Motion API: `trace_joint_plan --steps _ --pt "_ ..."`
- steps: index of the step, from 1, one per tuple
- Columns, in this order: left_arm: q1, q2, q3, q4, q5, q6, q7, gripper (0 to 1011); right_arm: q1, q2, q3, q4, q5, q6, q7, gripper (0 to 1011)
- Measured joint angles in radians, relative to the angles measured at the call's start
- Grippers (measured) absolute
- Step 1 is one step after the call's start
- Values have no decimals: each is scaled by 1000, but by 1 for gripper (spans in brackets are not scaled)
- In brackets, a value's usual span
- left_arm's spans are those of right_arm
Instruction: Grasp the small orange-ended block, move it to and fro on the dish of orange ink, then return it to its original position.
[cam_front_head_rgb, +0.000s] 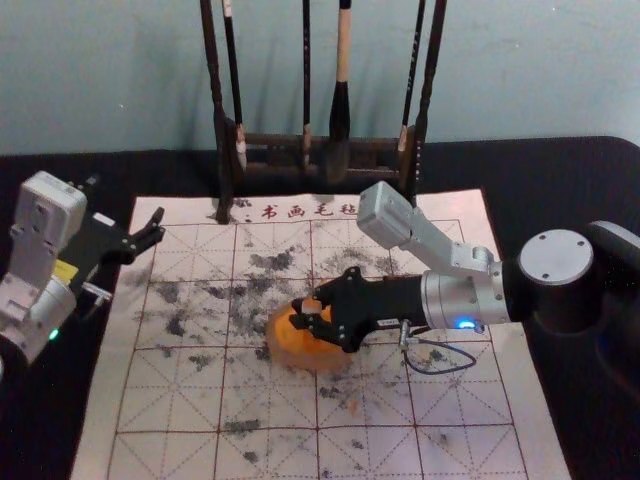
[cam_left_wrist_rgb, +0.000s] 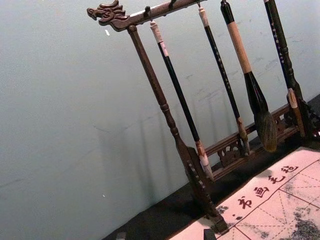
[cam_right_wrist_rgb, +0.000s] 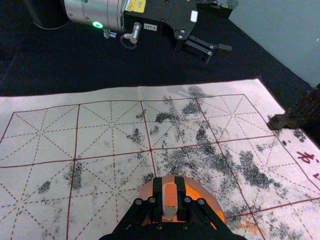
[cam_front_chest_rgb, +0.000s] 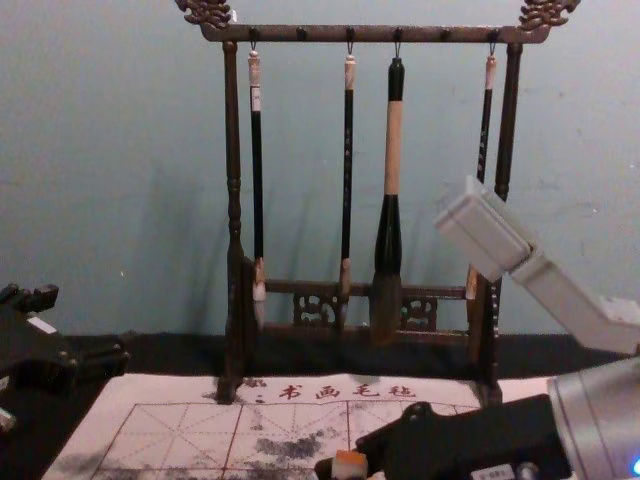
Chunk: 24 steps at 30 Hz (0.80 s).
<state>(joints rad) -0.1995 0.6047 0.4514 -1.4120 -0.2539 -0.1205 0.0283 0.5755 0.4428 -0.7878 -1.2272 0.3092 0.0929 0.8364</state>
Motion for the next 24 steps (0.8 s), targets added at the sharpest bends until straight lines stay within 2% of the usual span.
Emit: trace_joint_plan --steps 15,24 --pt "0 0 0 0 0 0 0 1001 38 -45 -6 72 -8 -28 -2 119" --pt "0 0 0 0 0 0 0 1001 50 -55 1 98 -19 -33 -16 119"
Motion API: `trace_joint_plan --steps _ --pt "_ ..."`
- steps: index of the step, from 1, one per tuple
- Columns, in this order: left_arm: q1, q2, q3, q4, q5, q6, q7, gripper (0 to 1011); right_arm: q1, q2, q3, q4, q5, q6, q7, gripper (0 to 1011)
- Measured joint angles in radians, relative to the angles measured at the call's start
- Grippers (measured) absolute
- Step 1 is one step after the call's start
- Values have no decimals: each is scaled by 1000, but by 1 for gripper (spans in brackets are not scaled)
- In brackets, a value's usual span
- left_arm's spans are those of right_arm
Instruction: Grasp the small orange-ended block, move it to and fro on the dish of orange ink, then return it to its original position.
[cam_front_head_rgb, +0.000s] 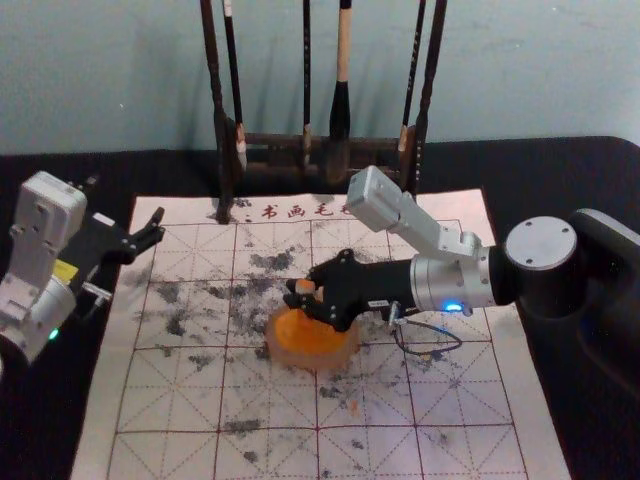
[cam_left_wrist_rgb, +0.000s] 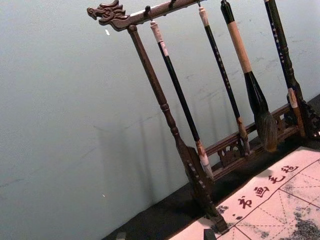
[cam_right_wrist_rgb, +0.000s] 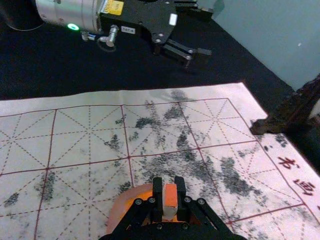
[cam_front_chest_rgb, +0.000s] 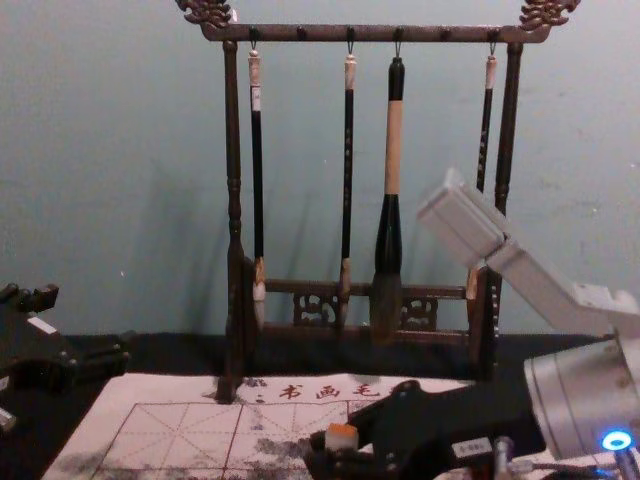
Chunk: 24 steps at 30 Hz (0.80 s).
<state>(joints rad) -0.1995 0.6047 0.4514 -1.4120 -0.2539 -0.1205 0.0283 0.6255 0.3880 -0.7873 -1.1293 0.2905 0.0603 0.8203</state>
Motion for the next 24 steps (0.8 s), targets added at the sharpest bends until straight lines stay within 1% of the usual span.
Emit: trace_joint_plan --steps 5,17,24 --pt "0 0 0 0 0 0 0 1001 0 8 7 -6 -2 2 -5 120" --pt "0 0 0 0 0 0 0 1001 -29 57 21 -61 -4 24 -7 119" --pt "0 0 0 0 0 0 0 1001 -48 76 24 -93 1 35 -5 120"
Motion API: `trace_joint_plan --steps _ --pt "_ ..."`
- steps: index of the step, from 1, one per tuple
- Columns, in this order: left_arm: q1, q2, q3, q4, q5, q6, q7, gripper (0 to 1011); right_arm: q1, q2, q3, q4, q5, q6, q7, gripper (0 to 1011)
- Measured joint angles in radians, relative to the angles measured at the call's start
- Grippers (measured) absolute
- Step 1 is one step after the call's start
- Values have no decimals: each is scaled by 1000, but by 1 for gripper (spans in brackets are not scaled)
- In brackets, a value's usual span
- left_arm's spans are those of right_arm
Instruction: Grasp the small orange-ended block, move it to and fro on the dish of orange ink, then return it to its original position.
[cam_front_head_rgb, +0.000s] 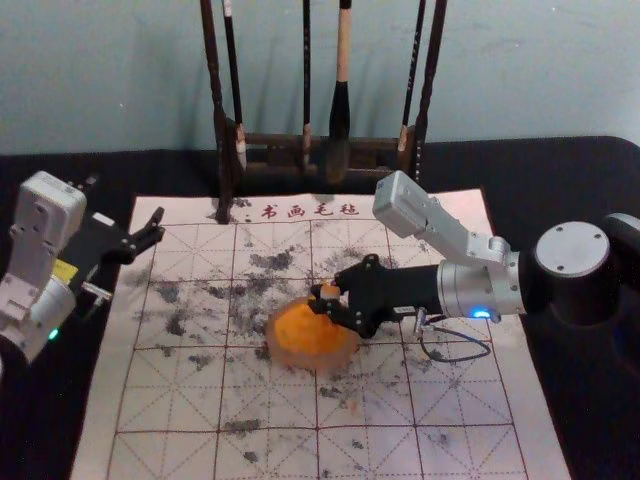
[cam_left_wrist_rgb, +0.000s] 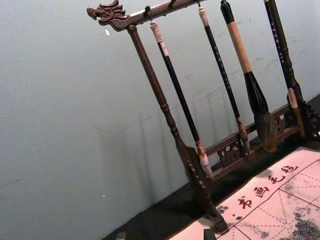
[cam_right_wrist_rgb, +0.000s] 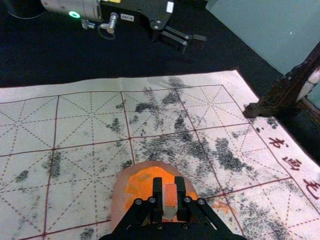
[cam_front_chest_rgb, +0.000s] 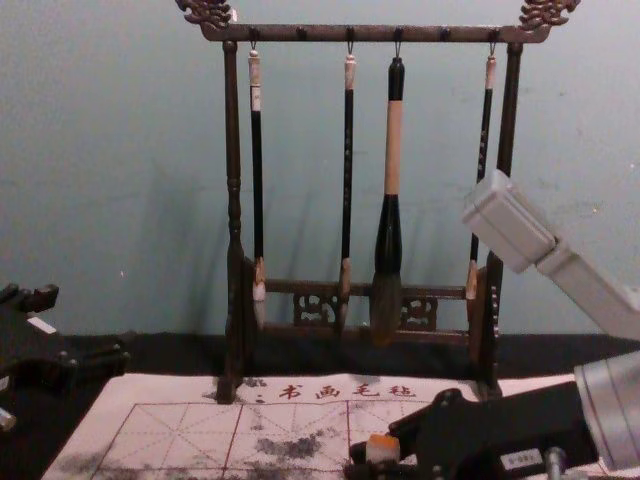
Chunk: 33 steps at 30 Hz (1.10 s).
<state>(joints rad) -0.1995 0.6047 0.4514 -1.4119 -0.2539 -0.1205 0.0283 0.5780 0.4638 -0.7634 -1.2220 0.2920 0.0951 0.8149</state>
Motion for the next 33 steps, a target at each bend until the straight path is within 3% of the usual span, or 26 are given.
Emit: trace_joint_plan --steps 11,33 --pt "0 0 0 0 0 0 0 1001 -18 6 -3 -32 15 6 8 119" --pt "0 0 0 0 0 0 0 1001 25 -57 -28 42 15 -22 19 119"
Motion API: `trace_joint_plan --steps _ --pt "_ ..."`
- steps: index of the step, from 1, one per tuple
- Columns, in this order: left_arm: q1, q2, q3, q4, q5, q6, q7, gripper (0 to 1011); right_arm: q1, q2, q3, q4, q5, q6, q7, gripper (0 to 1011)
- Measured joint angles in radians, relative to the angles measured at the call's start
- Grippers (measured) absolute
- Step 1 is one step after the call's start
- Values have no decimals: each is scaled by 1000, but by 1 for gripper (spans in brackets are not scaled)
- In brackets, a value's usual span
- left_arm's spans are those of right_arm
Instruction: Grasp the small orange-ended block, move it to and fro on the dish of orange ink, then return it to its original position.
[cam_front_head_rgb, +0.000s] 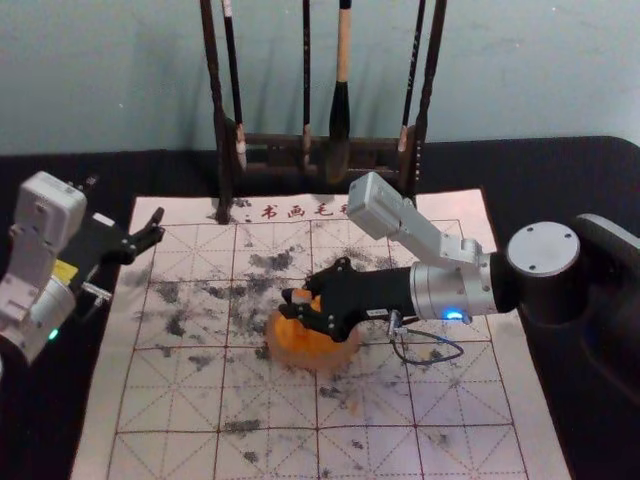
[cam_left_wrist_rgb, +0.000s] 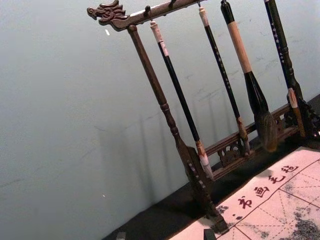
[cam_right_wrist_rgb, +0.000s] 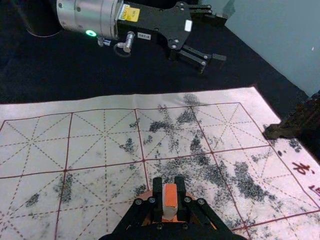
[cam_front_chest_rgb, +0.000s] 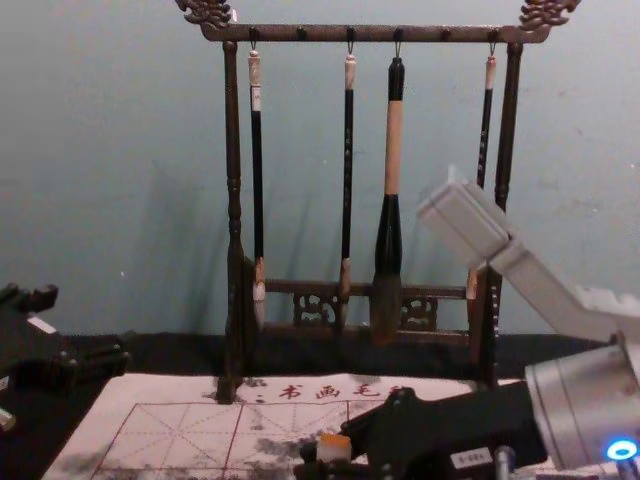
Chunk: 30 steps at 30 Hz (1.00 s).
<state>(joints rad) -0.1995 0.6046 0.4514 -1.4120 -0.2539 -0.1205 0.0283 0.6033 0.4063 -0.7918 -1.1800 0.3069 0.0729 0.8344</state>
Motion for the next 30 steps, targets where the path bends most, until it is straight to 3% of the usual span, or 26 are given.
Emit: trace_joint_plan --steps 13,30 --pt "0 0 0 0 0 0 0 1001 16 -14 6 36 -15 -7 -17 119" --pt "0 0 0 0 0 0 0 1001 -2 10 25 10 -18 5 -31 119"
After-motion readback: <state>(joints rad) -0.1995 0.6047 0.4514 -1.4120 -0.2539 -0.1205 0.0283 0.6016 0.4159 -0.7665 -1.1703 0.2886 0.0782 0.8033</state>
